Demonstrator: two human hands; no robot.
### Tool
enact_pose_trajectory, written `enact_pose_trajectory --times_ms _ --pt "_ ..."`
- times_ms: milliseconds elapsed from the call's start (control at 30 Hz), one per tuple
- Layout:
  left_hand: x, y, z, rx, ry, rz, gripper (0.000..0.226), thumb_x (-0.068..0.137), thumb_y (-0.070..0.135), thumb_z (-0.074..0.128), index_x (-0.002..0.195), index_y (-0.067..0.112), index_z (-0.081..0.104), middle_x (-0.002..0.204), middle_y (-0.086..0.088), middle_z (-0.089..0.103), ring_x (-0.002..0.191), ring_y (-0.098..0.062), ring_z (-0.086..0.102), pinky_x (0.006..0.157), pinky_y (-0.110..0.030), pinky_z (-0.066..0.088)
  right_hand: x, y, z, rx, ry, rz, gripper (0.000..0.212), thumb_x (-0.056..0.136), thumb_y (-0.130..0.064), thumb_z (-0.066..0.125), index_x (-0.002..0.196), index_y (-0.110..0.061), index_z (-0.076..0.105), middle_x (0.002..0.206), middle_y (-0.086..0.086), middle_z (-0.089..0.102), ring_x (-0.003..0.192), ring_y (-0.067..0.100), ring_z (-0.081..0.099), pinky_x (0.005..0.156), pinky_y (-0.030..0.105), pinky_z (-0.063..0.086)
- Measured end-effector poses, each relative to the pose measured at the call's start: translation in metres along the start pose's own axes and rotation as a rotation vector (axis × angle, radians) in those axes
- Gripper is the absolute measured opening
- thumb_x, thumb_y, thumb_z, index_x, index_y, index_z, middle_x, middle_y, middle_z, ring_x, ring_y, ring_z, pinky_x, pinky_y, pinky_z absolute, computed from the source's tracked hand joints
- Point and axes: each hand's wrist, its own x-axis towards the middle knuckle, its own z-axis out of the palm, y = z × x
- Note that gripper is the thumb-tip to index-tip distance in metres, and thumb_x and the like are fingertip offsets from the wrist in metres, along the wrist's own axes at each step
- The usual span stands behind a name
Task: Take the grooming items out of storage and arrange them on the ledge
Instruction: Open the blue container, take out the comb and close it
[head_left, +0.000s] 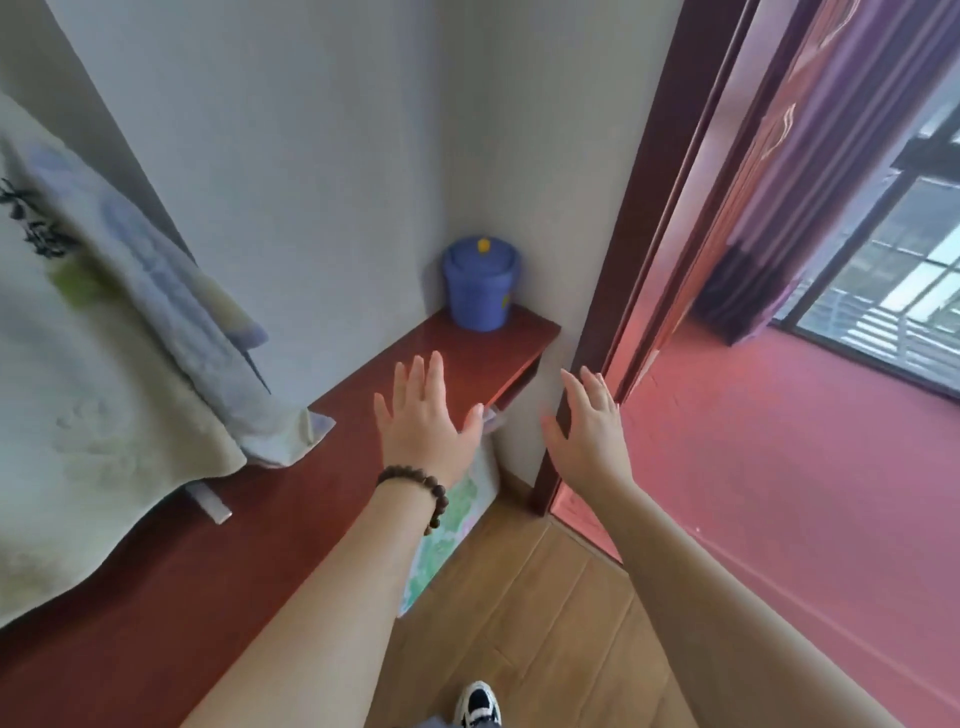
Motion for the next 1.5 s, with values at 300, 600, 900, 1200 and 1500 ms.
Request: enact_pose_trajectory --times_ms 300,600,900,1200,1500 --pt "0.124 0.017 0.04 0.006 0.044 -0.064 0.072 0.088 0.043 0.053 0.148 0.015 0.025 0.154 -0.011 0.029 0.146 -0.027 0.017 0.116 -0.051 0.018 0.161 0.007 0.018 0.067 -0.057 -0.078 0.063 0.092 -0.035 0.057 0.147 -0.016 0.032 0.156 0.011 0.025 0.146 0.027 0.017 0.117 0.044 0.023" --pt "0.242 0.042 0.087 -0.057 0.091 -0.15 0.067 0.088 0.04 0.058 0.144 0.011 0.034 0.149 -0.013 0.037 0.14 -0.029 0.03 0.111 -0.047 0.032 0.309 0.025 0.043 0.138 -0.268 -0.176 0.075 0.09 -0.037 0.06 0.15 -0.016 0.021 0.159 0.006 0.015 0.145 0.022 0.019 0.113 0.036 0.027" --pt "0.327 0.06 0.122 -0.069 0.046 -0.24 0.061 0.091 0.037 0.056 0.143 0.013 0.036 0.147 -0.006 0.04 0.133 -0.025 0.038 0.109 -0.038 0.035 0.363 0.031 0.07 0.259 -0.461 -0.239 0.091 0.084 -0.032 0.07 0.151 -0.009 0.013 0.158 0.006 0.014 0.144 0.017 0.018 0.104 0.012 0.015" --pt "0.344 0.056 0.135 -0.117 0.137 -0.252 0.024 0.091 0.025 0.055 0.11 0.012 0.063 0.118 -0.006 0.063 0.109 -0.03 0.057 0.091 -0.044 0.046 0.371 0.033 0.081 0.345 -0.437 -0.215 0.095 0.077 -0.028 0.077 0.149 -0.006 0.019 0.154 0.006 0.021 0.139 0.017 0.03 0.102 0.013 0.026" --pt "0.301 0.036 0.076 -0.186 0.429 -0.274 0.021 0.091 0.02 0.06 0.109 0.009 0.063 0.111 -0.008 0.064 0.104 -0.028 0.054 0.078 -0.021 0.033 0.371 0.036 0.079 0.341 -0.445 -0.205 0.096 0.078 -0.031 0.076 0.151 -0.008 0.017 0.157 0.002 0.013 0.142 0.015 0.025 0.105 0.016 0.026"
